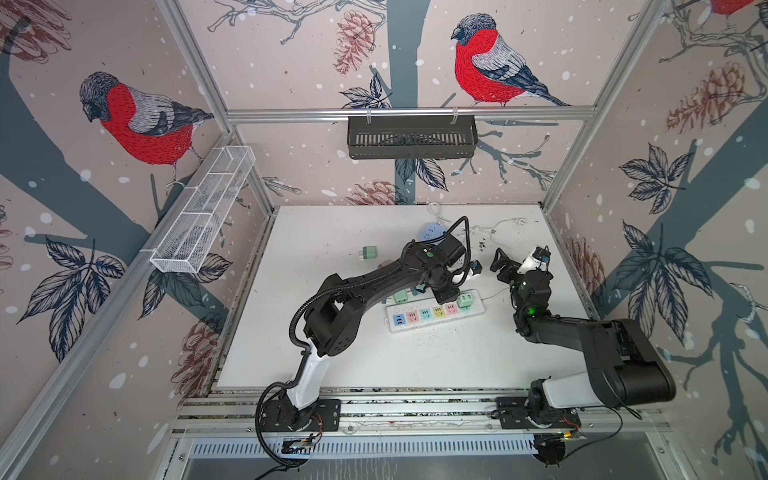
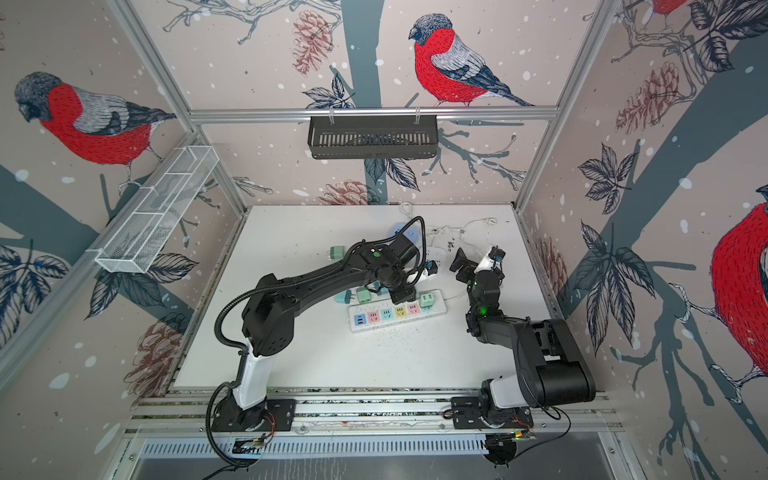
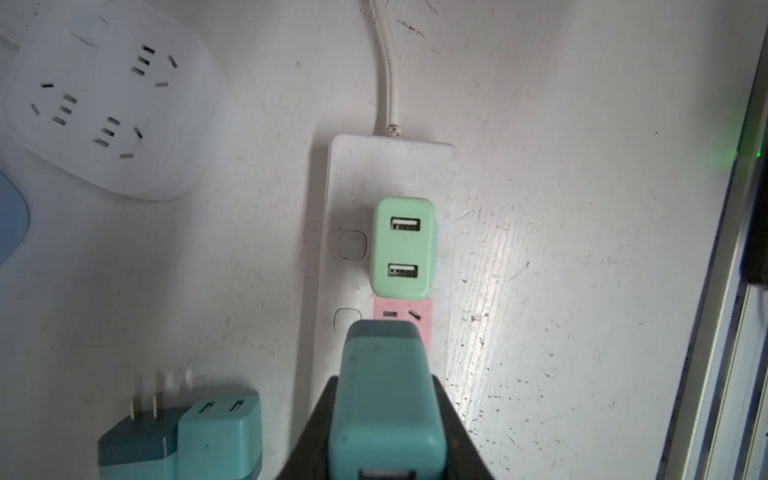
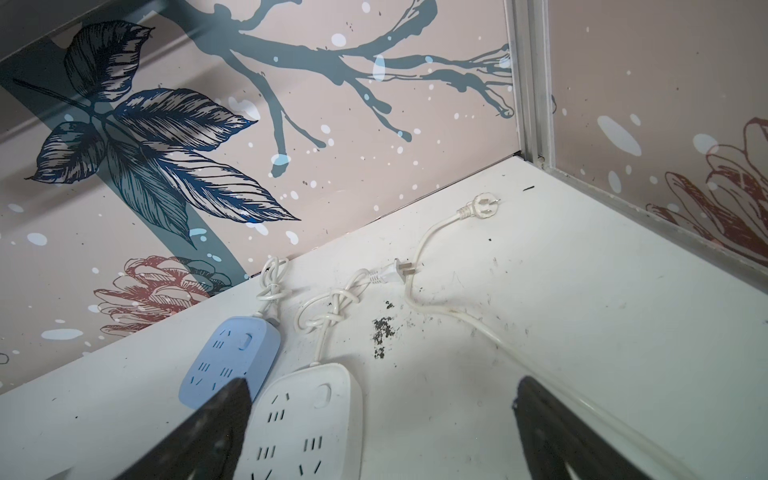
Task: Insert the plug
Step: 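Carry the teal adapter with the left gripper over the socket beside the light green adapter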
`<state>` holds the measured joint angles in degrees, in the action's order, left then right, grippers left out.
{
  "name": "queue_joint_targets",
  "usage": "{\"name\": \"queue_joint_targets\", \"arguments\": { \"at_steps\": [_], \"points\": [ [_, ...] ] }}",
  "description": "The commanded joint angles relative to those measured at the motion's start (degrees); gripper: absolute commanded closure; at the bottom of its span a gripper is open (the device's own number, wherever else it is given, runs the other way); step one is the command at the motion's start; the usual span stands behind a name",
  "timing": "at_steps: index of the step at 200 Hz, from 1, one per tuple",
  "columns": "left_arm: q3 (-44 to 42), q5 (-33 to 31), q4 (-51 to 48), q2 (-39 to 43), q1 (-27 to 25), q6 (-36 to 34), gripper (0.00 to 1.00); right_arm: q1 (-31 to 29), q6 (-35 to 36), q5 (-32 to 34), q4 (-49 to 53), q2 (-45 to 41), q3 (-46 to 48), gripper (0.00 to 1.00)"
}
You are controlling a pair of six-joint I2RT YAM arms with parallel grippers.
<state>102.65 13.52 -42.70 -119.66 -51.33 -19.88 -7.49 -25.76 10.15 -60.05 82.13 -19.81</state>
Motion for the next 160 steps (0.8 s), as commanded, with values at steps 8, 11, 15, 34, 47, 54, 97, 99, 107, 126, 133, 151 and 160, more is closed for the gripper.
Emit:
{"name": "queue_joint_targets", "arguments": {
  "at_steps": [8,11,15,34,47,54,97,99,107,126,133,151,160],
  "points": [
    [-0.1,1.0,-2.1,-0.1,-0.2,-0.6,1.0,-0.2,-0.7,0.5,-1.5,-0.3,0.3,0.0],
    [-0.3,0.9,-2.0,-0.1,-0.3,-0.6,1.0,-0.2,-0.6,0.5,-1.6,-0.3,0.4,0.0],
    [-0.6,0.6,-1.9,-0.1,-0.4,-0.4,1.0,-0.3,-0.7,0.6,-1.7,-0.4,0.4,0.0],
    [-1.3,0.3,-1.8,-0.1,-0.5,-0.5,1.0,-0.2,-0.8,0.7,-1.5,-0.4,0.3,0.0],
    [-1.1,0.9,-1.8,-0.3,-0.5,-0.6,1.0,-0.3,-0.7,0.7,-1.3,-0.2,0.1,0.0],
    [-0.8,0.9,-2.0,-0.6,-0.6,-0.5,1.0,-0.3,-0.7,0.7,-1.2,-0.2,0.1,0.01],
    [-0.4,0.1,-2.4,-2.0,-1.2,-0.5,1.0,-0.3,-0.6,1.0,-1.5,-0.3,0.3,0.0],
    [-0.4,0.2,-2.5,-2.1,-1.2,-0.5,1.0,-0.4,-0.6,0.9,-1.4,-0.3,0.3,0.0],
    [0.2,0.4,-2.8,-2.6,-1.2,-0.5,1.0,-0.3,-0.6,0.9,-1.4,-0.3,0.2,0.0],
    [1.4,0.9,-3.3,-3.8,-1.3,-0.3,1.0,-0.5,-0.5,0.9,-1.6,-0.5,0.5,0.01],
    [1.6,1.0,-3.3,-4.1,-1.4,-0.3,1.0,-0.6,-0.5,1.0,-1.8,-0.6,0.7,0.0],
    [2.5,1.0,-3.9,-5.3,-1.4,-0.3,1.0,-0.6,-0.5,1.3,-2.3,-0.8,1.1,0.01],
    [3.3,0.4,-4.3,-6.0,-1.4,-0.1,1.0,-0.6,-0.5,1.3,-2.2,-0.7,1.0,0.01]
  ]
}}
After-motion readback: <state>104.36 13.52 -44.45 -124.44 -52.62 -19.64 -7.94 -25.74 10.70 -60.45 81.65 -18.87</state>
